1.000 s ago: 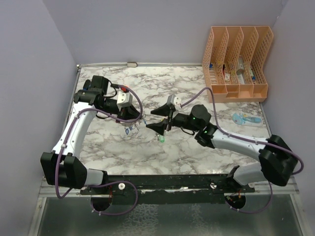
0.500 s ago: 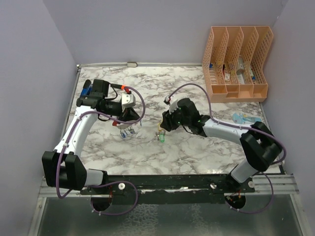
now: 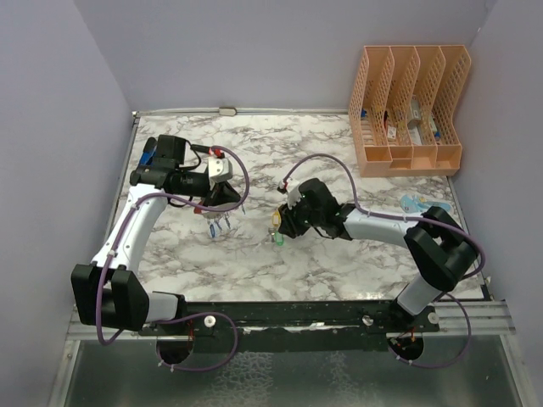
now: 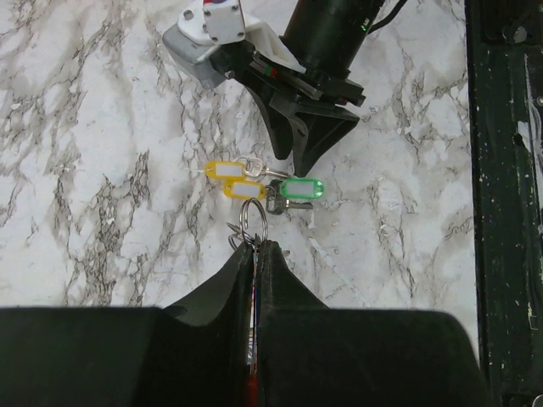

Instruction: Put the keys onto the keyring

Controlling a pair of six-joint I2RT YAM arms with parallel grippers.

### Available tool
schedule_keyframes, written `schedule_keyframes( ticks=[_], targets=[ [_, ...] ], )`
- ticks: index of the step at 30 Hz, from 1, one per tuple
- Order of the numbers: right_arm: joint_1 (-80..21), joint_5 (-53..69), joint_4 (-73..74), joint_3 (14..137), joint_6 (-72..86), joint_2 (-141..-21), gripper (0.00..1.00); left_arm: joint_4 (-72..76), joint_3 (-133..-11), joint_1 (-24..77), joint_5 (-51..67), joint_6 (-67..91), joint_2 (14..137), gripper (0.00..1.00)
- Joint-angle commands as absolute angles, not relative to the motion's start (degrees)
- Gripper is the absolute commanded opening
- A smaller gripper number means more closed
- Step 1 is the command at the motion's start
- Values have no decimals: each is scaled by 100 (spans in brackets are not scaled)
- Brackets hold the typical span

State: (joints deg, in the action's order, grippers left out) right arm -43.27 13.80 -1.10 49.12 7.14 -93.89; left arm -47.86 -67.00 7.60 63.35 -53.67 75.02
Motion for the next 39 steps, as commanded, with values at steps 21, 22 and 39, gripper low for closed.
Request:
schedule_keyframes(
  ticks=[21,22,39],
  targets=[
    [-4403,1463,-433,4869,466,-9879,26,-4659,-6794,716,6371,-5248,7453,0],
    [-4403,1445,-441,4876,459,-9891,25,-4658,-6784,718,6376,-5243,7452,0],
    [-4403,1368,-482,4993,423,-10012,22,-4607,-6808,712,6399,-5197,7497,0]
  ],
)
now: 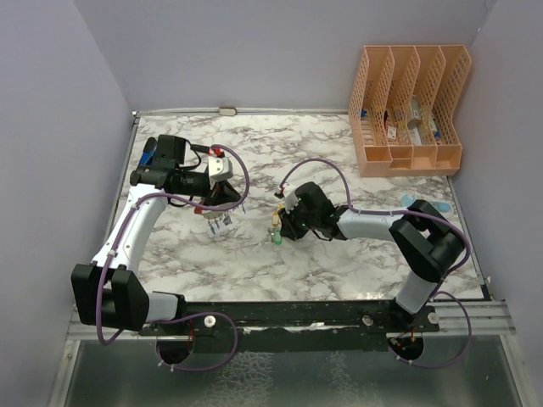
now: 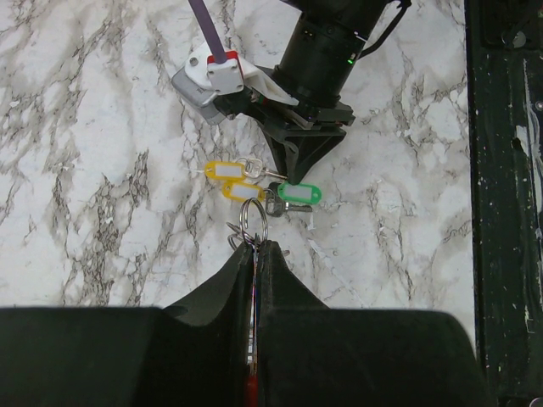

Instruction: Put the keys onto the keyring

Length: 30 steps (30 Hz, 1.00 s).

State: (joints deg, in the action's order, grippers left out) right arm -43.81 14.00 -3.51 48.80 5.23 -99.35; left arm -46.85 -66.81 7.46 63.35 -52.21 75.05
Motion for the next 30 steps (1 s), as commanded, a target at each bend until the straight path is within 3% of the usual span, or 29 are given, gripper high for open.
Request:
schedule_keyframes(
  ticks=[1,12,20,30],
  targets=[
    [-4403,1352,-497,4998,414,-10004,23,-4601,-6810,710,6399,-5200,7496,0],
    [-4445,1399,-509,5095,401,-10083,19,-4555,-6805,703,6431,-5160,7497,0],
    [-4455,1401,-465,5160,364,-10130,3,-4535,-6776,702,6425,-5166,7515,0],
    [-4456,1762,-73,5336,294,-8628,1,-4612,-6713,722,6371,-5407,7497,0]
  ],
)
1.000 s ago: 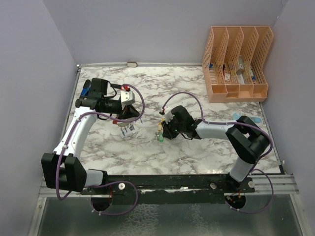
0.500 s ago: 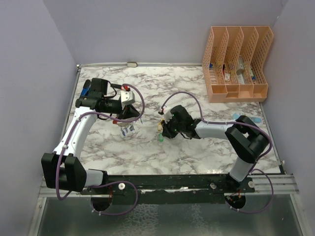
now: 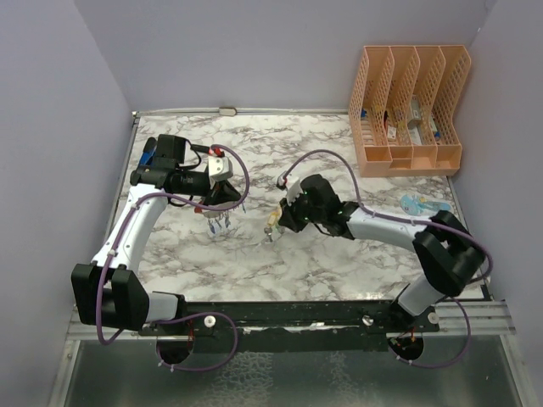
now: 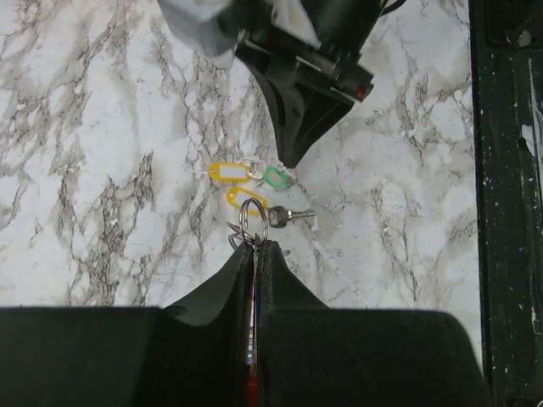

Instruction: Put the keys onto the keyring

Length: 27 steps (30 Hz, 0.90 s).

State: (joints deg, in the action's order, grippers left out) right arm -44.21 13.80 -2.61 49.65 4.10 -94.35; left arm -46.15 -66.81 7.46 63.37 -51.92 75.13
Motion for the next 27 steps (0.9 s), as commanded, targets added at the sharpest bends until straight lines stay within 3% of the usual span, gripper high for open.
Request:
schedule_keyframes(
  ticks=[1,8,27],
  targets=[
    [-4456,1903,-4,5453,320,-8514,1,-4645,-6674,744,6331,-5516,7493,0],
    [-4471,2804,189,6133,961,-8248,1,-4983,-6610,828,6347,-5919,7425,0],
    [-4666,3119,463,7023,1705,-8846,1,-4687,-6544,997,5925,-5704,7378,0]
  ],
)
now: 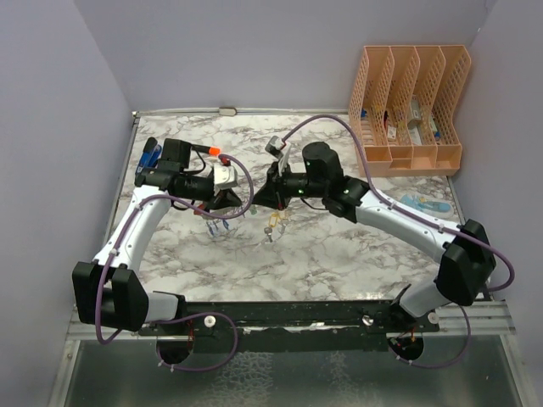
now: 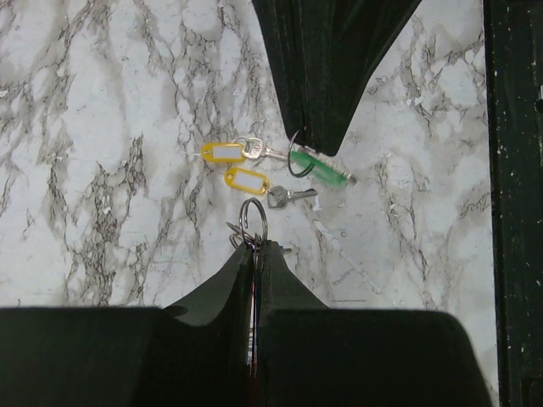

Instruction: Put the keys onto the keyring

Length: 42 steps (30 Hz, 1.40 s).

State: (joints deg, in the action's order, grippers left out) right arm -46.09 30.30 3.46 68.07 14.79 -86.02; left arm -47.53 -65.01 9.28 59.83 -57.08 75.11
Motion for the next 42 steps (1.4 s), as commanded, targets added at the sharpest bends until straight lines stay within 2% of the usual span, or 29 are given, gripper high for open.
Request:
schedule_keyframes(
  ticks=[1,23,42],
  targets=[
    [-4667,3112,470,7049,1740,-8902,1,-4704,-6549,1006,5920,-5700,7375,0],
    [-4737,2705,990,7861,1937,-9606,1,-4732,-6655,1121,5786,-5679,7343,0],
    [-4764,2411,1300,7723,1982,-9362,1,-4659,-6714,1125,5689,-5590,7341,0]
  ],
)
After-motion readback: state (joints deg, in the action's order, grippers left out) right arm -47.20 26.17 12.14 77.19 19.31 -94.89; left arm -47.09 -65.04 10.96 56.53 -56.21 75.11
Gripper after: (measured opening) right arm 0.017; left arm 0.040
